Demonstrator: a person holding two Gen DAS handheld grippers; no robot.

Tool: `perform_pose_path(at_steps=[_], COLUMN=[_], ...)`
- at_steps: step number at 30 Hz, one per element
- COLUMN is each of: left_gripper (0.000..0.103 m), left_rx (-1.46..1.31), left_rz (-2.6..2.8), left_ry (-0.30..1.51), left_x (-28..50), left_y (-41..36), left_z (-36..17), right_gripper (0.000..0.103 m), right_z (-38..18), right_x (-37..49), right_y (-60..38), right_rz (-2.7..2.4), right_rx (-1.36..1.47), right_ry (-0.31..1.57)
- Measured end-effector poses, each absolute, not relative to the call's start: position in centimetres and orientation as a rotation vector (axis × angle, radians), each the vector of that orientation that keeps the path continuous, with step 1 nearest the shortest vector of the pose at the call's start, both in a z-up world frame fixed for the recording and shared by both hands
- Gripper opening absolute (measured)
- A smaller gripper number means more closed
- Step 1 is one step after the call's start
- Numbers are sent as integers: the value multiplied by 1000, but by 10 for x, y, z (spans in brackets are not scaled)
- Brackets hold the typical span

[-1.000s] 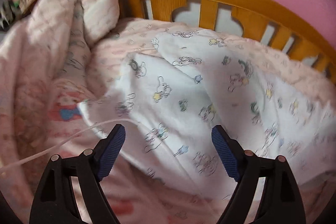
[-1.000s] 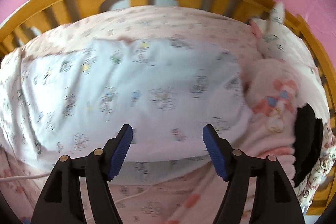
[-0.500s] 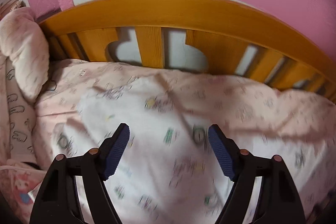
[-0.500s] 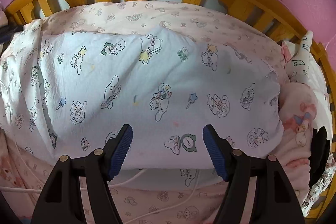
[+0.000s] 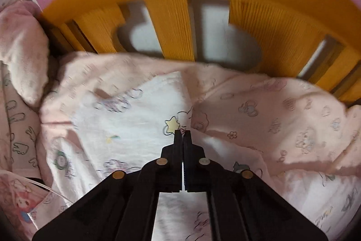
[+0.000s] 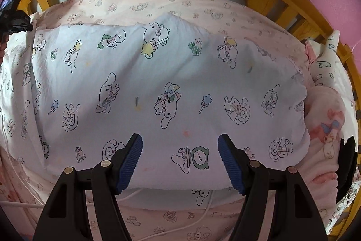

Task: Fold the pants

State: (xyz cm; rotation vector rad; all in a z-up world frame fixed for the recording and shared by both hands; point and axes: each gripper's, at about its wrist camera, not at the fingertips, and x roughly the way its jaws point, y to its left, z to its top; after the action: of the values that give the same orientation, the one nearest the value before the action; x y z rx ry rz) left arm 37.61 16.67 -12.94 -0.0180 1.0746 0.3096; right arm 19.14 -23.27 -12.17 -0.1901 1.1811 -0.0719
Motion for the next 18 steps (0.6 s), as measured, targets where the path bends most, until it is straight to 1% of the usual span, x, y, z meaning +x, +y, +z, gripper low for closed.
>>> perform_pose_path(at_steps=[4,10,14,18], left_gripper=[0,0,0,0], left_rx=[58,-45,-101,-137], left_rz=[337,441,528,584], left_ry=[1004,978,1013,1074], left_x=[339,260,205,167], left_y=[175,233,263,274], left_z=[-96,-59,-55,-73], right_gripper=[71,71,71,71], right_z=[-115,-107,-105,-105], right_x=[189,184,179,176], right_y=[-228,-224,-220,-217], right_rz=[-63,-47,-34,-24], right_rx=[-208,-205,-210,-226], right_ry=[1157,1139,1133,1133])
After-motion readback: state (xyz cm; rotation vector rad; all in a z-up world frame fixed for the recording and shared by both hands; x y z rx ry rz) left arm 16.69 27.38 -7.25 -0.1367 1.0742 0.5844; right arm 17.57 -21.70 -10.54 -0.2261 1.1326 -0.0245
